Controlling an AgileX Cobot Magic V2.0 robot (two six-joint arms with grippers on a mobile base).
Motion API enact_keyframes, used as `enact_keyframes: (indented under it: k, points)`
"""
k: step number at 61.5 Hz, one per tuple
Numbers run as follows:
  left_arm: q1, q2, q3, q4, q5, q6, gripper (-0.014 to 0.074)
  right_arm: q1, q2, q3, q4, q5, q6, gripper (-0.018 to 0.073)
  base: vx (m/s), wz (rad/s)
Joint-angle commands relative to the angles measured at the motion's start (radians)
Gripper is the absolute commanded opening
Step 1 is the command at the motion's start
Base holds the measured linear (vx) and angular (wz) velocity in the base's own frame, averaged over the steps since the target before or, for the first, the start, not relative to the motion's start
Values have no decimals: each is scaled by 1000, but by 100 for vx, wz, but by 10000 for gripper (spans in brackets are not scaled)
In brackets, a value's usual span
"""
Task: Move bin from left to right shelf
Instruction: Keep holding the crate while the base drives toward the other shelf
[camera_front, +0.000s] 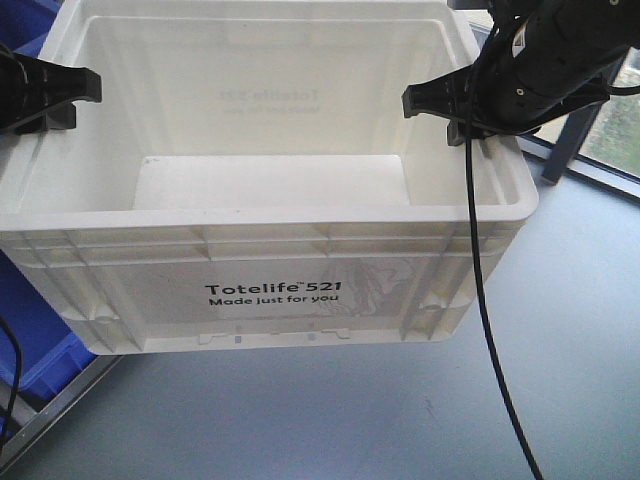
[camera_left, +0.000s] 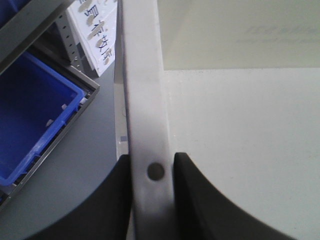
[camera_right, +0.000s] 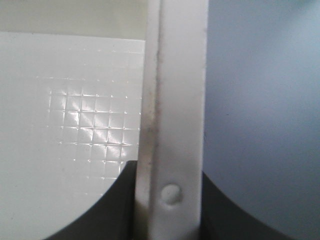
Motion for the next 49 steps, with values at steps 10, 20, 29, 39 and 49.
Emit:
enact_keyframes:
  k: [10,20,29,39,49]
  points:
    - [0,-44,-40,17,-99,14,149,-7,-54,-36,-74,-86,-8,83,0,47]
    - [0,-44,-40,17,-99,14,149,-7,-54,-36,-74,-86,-8,83,0,51]
    - [0,-44,-40,17,-99,14,149,-7,-54,-36,-74,-86,-8,83,0,53]
    - [0,-44,-40,17,-99,14,149,-7,-54,-36,-74,-86,-8,83,0,51]
    - [0,-44,-40,17,-99,14,149,-7,-54,-36,-74,-86,-8,83,-1,45]
